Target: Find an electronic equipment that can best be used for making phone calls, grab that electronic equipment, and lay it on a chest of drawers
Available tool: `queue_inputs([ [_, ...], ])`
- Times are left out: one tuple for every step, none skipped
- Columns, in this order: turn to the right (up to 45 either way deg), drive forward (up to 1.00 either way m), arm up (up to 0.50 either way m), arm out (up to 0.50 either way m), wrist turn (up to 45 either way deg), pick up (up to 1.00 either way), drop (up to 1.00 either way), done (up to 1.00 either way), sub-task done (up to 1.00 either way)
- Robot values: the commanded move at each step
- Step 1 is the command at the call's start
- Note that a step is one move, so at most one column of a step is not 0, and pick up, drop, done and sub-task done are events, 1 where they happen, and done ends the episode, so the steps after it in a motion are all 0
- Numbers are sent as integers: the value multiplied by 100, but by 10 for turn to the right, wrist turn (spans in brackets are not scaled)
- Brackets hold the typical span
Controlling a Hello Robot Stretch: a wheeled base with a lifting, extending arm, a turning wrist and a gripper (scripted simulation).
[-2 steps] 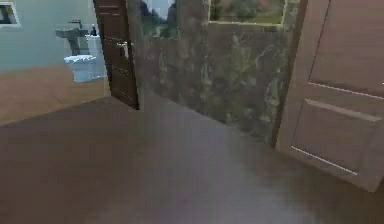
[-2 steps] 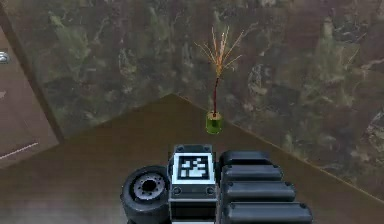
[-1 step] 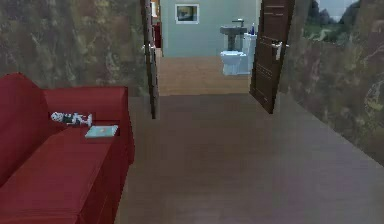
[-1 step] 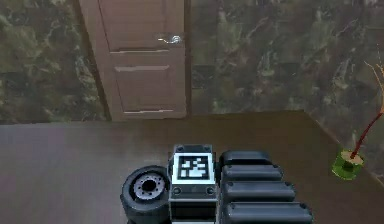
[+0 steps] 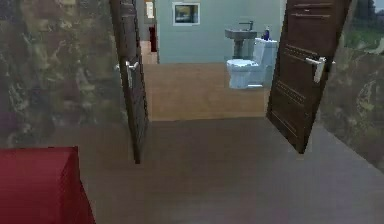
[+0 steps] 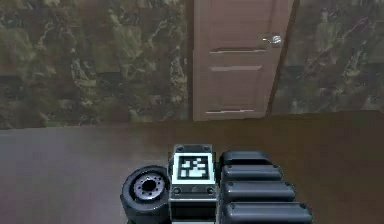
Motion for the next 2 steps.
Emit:
queue_inputs([
  [0,100,0,0,0,0,0,0,0],
  [-30,0,0,0,0,0,0,0,0],
])
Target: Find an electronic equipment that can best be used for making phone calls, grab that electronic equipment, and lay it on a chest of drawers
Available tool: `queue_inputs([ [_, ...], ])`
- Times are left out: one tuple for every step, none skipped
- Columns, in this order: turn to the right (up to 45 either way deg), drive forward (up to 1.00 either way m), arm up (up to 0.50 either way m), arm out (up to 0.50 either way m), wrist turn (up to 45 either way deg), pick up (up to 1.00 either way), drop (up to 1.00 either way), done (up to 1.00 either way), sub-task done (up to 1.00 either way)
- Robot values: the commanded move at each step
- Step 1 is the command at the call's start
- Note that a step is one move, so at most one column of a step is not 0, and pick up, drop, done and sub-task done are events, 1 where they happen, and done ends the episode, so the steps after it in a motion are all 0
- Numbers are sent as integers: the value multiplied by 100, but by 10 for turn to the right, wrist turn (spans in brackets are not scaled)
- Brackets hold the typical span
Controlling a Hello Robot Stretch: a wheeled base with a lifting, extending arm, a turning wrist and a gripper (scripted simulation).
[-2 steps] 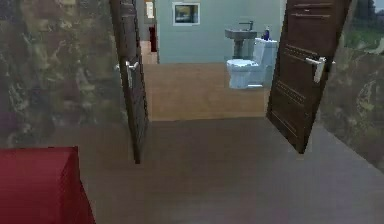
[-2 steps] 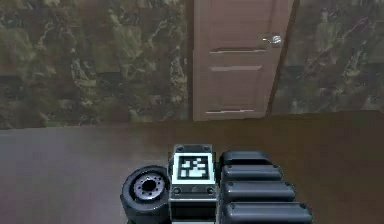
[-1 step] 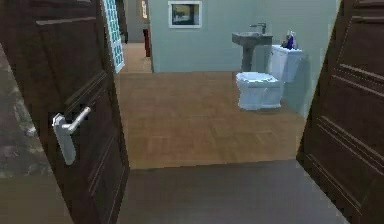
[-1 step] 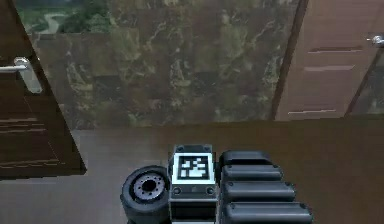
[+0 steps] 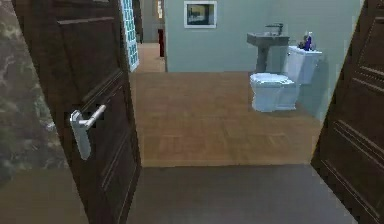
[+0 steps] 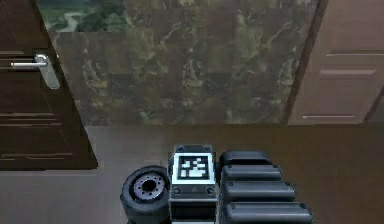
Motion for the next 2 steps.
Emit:
queue_inputs([
  [0,60,0,0,0,0,0,0,0],
  [0,100,0,0,0,0,0,0,0],
])
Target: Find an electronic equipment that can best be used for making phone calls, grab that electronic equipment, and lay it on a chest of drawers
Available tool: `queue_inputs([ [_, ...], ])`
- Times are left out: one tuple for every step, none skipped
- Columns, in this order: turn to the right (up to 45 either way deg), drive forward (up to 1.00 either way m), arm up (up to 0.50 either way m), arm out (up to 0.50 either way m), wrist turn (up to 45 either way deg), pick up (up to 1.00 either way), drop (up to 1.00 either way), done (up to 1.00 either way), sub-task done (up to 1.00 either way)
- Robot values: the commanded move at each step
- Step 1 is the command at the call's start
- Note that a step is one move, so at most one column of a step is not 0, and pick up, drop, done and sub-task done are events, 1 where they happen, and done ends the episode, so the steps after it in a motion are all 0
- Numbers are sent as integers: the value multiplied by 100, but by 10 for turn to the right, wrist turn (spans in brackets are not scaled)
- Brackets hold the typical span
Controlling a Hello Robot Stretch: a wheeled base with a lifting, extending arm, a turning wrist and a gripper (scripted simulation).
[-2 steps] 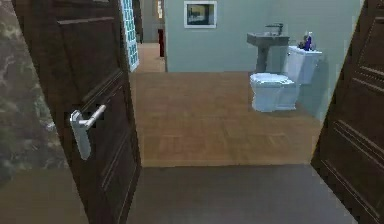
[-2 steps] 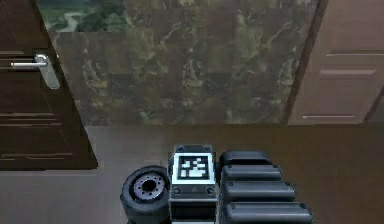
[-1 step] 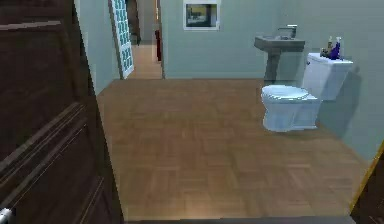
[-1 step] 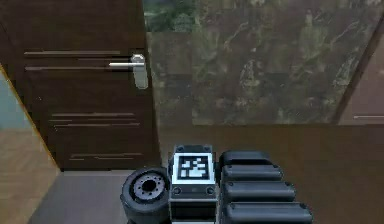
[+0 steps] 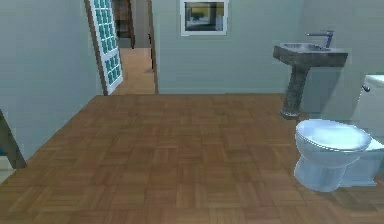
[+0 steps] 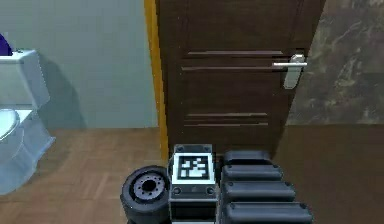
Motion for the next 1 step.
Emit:
queue_inputs([
  [-30,0,0,0,0,0,0,0,0],
])
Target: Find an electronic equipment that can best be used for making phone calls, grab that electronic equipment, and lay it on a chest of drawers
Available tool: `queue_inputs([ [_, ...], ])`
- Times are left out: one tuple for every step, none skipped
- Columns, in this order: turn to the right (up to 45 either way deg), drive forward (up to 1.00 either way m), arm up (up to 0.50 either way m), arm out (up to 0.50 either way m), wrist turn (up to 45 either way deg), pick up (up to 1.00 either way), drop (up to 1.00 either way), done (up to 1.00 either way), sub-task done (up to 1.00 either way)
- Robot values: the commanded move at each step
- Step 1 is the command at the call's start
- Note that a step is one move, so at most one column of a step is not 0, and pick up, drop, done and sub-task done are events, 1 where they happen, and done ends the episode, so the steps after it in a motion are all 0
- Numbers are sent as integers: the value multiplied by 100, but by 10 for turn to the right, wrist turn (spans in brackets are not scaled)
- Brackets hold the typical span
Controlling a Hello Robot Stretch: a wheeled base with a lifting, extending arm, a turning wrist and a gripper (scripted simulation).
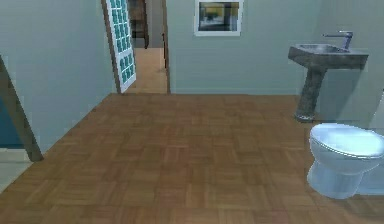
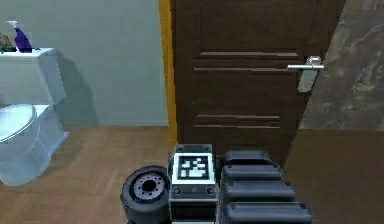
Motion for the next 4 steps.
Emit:
queue_inputs([
  [0,35,0,0,0,0,0,0,0],
  [-420,0,0,0,0,0,0,0,0],
  [0,35,0,0,0,0,0,0,0],
  [-180,0,0,0,0,0,0,0,0],
])
